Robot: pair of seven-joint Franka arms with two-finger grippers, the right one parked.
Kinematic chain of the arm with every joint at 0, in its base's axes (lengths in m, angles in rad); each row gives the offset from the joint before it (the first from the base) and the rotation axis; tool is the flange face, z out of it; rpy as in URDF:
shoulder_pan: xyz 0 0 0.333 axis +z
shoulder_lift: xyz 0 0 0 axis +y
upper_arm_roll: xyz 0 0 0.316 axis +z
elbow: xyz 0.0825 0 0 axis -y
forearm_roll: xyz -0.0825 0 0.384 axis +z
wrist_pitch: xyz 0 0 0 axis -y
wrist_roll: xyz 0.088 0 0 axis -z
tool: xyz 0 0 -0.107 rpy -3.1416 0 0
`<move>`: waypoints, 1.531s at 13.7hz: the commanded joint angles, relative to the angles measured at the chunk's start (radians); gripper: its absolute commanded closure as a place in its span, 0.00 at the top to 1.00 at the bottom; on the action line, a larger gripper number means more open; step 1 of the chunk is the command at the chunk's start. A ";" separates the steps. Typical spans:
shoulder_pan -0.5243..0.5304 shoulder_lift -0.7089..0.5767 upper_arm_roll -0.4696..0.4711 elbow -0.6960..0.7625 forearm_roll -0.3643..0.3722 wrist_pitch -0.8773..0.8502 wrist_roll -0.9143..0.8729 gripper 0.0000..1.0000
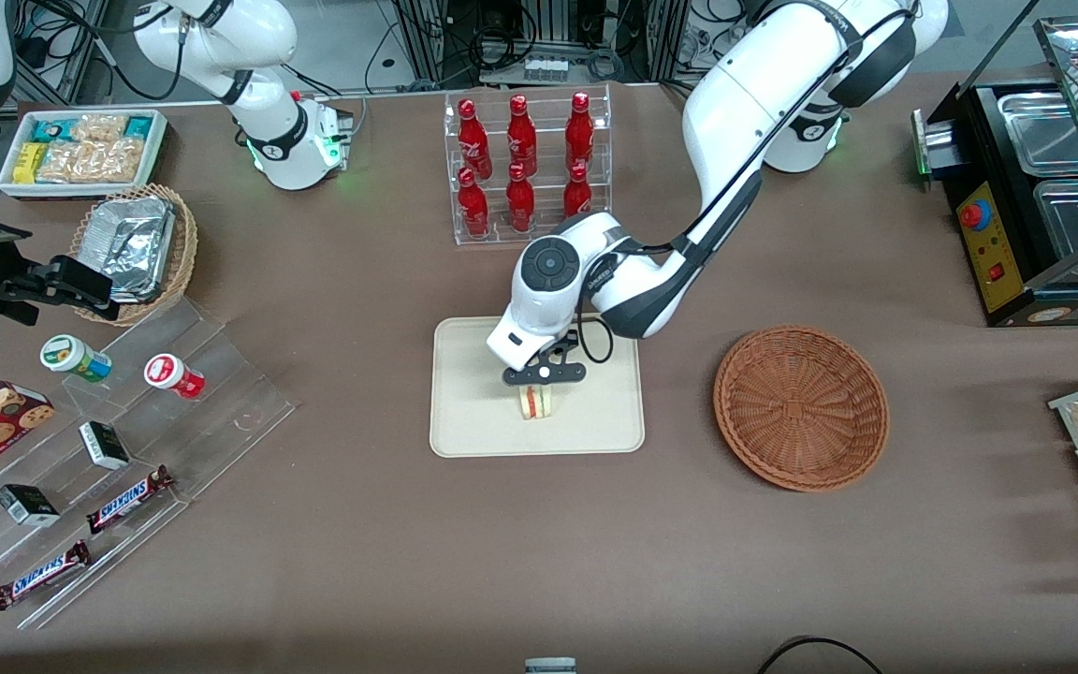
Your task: Place sandwich from basket to tray
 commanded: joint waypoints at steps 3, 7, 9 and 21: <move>0.040 -0.110 0.010 0.019 0.008 -0.111 -0.090 0.99; 0.167 -0.304 0.007 0.005 -0.139 -0.252 -0.075 0.99; 0.204 -0.381 0.010 0.005 -0.141 -0.391 -0.053 0.99; 0.601 -0.664 0.012 -0.117 -0.151 -0.726 0.560 0.99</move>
